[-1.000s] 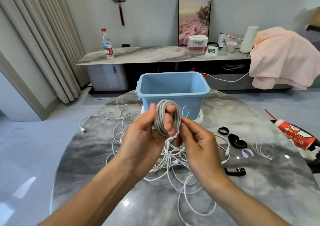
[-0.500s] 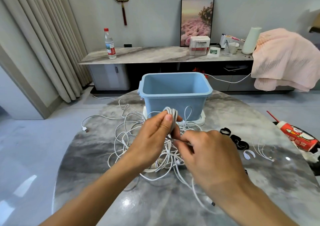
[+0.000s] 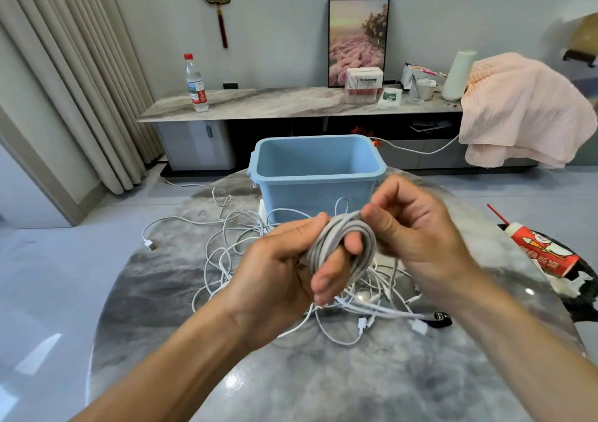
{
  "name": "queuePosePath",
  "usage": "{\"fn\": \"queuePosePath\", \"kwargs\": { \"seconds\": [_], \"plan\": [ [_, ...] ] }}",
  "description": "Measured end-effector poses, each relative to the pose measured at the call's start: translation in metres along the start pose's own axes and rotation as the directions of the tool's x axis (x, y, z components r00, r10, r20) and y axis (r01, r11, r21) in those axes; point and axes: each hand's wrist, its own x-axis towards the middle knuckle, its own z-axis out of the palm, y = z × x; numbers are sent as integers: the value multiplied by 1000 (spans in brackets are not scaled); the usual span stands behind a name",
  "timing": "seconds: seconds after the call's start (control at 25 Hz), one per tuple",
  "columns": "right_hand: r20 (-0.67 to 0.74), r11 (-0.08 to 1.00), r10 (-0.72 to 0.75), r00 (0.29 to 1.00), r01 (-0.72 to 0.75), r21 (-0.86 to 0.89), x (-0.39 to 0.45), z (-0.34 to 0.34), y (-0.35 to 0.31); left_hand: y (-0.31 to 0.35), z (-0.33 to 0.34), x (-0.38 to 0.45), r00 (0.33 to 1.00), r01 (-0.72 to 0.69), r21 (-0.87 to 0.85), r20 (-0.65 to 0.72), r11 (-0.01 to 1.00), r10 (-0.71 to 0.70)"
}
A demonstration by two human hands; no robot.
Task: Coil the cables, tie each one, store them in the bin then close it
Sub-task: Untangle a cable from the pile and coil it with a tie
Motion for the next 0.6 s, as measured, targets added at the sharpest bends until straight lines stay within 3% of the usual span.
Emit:
{"fn": "queuePosePath", "kwargs": {
  "seconds": [0.08,0.12,0.28,0.36,0.48,0.6],
  "plan": [
    [-100,991,97,990,-86,104,-3,16,13,0,-1,0,998,-17,-90,-60,996,12],
    [-140,993,105,985,-95,74,-5,21,19,2,-1,0,995,-39,-118,-99,992,27],
    [-196,976,86,977,-122,-179,-18,33,41,13,-4,3,956,-167,-271,-278,948,89],
    [-154,907,68,986,-125,-402,-25,40,48,12,-7,6,928,-222,-321,-359,921,98],
    [-23,794,165,986,-146,-590,-39,54,52,11,-21,11,881,-271,-237,-452,933,141],
    [84,760,361,929,-241,-603,-51,65,47,19,-38,11,829,-258,-40,-523,965,200]
  ]
}}
